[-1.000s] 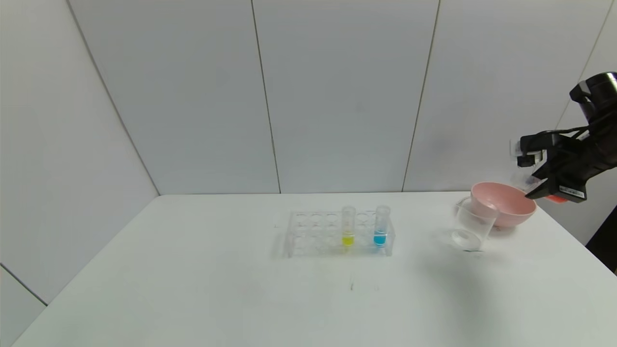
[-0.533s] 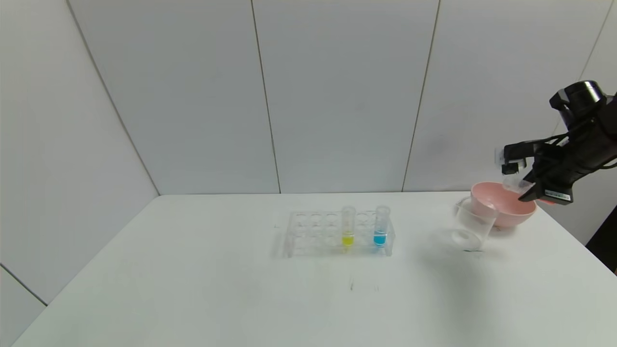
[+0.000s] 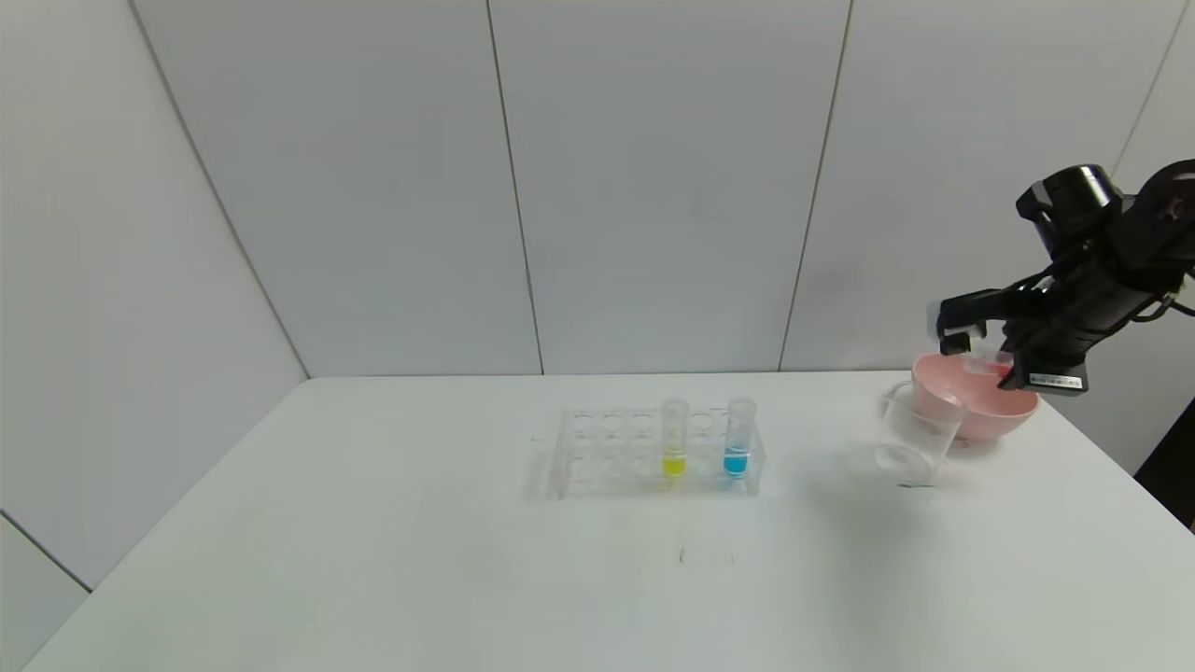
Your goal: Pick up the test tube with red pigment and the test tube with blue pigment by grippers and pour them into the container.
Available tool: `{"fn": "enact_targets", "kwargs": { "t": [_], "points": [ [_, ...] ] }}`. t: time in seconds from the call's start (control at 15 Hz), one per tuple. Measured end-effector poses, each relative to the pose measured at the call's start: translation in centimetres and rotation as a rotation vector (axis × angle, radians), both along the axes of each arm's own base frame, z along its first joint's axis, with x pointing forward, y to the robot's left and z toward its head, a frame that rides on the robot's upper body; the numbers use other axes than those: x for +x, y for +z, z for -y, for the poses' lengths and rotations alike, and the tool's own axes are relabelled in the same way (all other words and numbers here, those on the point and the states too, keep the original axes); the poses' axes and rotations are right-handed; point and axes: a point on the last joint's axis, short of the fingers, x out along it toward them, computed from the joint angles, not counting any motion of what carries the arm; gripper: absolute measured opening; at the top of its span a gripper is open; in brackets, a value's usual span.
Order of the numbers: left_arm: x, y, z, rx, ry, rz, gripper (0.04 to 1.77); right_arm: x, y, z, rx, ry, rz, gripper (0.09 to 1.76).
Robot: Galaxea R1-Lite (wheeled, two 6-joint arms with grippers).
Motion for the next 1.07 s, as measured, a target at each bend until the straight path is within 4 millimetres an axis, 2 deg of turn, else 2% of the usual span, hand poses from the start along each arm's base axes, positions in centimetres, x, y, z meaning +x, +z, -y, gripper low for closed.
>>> {"fn": "enact_targets", "kwargs": {
  "t": [0.73,1.07],
  "points": [
    [0.0,0.0,0.0,0.000,0.000,0.000,1.76,1.0,-0.2,-0.9,-0.162,0.037,0.023,0.51],
    [0.0,0.0,0.0,0.000,0.000,0.000,1.76,1.1,-0.2,-2.1,-0.256,0.049,0.014,0.51]
  ]
}}
